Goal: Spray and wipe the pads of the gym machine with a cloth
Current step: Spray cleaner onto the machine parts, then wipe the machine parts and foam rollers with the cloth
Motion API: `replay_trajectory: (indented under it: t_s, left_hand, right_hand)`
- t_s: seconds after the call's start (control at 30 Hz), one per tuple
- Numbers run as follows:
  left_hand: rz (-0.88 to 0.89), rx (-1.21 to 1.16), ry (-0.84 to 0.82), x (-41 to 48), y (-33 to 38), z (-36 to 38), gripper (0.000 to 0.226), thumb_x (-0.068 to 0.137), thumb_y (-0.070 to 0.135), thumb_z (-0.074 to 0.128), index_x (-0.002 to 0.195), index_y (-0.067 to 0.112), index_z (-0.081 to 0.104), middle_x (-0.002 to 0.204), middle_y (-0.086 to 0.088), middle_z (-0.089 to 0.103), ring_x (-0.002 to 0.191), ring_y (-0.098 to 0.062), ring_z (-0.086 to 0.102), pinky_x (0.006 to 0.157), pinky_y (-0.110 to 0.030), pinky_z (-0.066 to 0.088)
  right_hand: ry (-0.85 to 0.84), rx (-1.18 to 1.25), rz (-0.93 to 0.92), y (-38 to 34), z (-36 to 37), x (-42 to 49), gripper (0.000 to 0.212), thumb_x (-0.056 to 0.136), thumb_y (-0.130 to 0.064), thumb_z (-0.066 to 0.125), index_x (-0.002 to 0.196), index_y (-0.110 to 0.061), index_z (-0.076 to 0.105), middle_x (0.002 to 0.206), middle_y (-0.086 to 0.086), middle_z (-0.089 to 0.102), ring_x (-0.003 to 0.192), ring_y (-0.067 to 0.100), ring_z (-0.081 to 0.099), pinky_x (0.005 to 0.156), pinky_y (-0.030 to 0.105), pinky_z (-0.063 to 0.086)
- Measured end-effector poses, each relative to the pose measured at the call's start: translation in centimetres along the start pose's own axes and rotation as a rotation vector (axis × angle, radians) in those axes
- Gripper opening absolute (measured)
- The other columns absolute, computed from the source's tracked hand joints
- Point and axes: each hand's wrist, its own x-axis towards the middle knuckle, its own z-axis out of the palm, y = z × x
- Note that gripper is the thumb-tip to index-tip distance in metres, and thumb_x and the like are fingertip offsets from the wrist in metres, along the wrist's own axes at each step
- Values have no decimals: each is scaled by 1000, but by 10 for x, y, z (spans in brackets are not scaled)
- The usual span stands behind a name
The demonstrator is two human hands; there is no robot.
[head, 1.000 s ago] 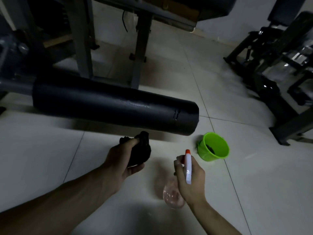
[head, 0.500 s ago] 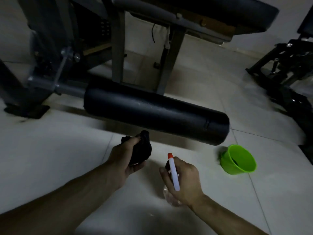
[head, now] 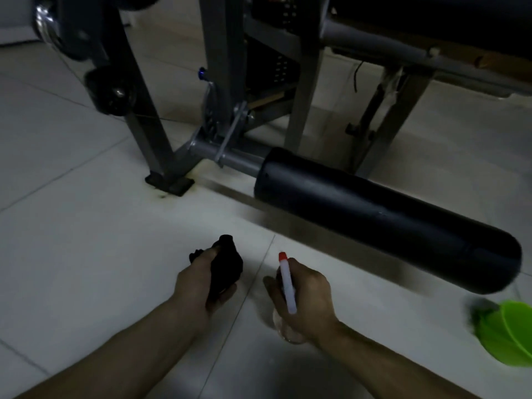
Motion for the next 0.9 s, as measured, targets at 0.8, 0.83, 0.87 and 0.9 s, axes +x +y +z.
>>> replay_trajectory:
  t_s: [0.8,0.83,0.87,0.9]
  left_hand:
    - [-11,161,-425,-34,-25,143,53,92,57,63,127,17,67,122,-14,72,110,-31,68,81,-42,58]
    - [-13,105,-495,-39,-22,152,58,94,61,56,129,17,66,123,-13,72,115,-32,68,90,-45,55]
    - [-36,40,-586,-45,-17,160,64,96,65,49,132,14,65,126,-14,71,118,-33,67,97,-47,52]
    - [-71,-18,-683,-50,-13,165,70,96,67,43,134,11,63,129,-16,70,120,-32,67,100,-47,49]
  right_hand:
    - [124,153,176,36,-142,-27,60,103,-18,60,156,-32,36,154,-11,47,143,1,42,119,29,38]
    - [127,182,100,20,-151,-11,56,104,-27,59,156,-27,38,155,-10,45,144,1,40,118,23,35]
    - [95,205,54,3,-154,6,59,103,-37,58,157,-26,36,158,-9,41,147,1,35,118,19,32]
    - [60,214,50,-10,-152,20,64,101,-45,57,158,-27,34,161,-8,36,149,0,30,119,16,28]
